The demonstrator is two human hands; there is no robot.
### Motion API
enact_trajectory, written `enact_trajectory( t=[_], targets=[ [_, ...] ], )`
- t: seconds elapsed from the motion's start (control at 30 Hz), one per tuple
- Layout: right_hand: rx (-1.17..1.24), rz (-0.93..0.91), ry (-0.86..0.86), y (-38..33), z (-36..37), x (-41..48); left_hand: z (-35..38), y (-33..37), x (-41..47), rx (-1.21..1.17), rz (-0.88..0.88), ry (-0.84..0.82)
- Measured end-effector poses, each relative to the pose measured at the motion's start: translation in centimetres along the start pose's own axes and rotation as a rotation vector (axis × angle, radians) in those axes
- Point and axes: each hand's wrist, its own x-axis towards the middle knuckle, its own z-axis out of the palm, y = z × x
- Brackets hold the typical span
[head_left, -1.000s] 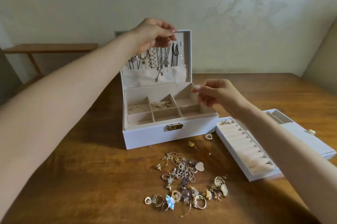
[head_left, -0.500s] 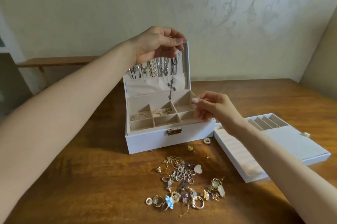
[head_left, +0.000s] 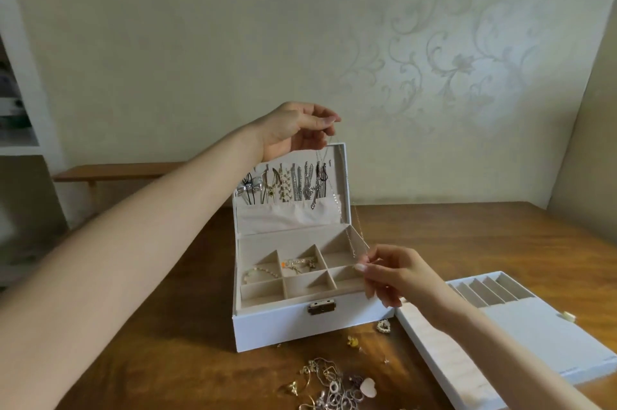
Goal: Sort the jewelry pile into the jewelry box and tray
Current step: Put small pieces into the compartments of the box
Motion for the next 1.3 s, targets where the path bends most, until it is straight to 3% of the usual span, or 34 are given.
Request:
enact_trajectory(
  t=[0.67,0.77,0.83,0.9,1.03,1.3],
  targets=[
    [-0.133,0.184,-0.212,-0.6,-1.7,3.4,-0.4,0.1,3.4,-0.088,0.000,0.075],
    [-0.211,0.087,-0.026,-1.6,-2.7,5.1,-0.3,-0.8,4.0,0.062,0.021,0.105],
    [-0.150,-0.039,0.202,-2.9,-3.3,7.4,-0.3,-1.8,4.5,0.202,0.015,0.104],
    [-0.049,-0.138,0.304,-4.5,-3.7,10.3,-0.1,-3.0,5.1,0.326,0.003,0.080],
    [0.154,-0.142,0.142,-6.6,-3.8,15.3,0.3,-5.2,6.4,0.458,0.038,0.075],
    [0.160,-0.084,0.069,-4.6,-4.5,19.4,-1.5,-7.9,8.2,0.492,0.060,0.163]
  ],
)
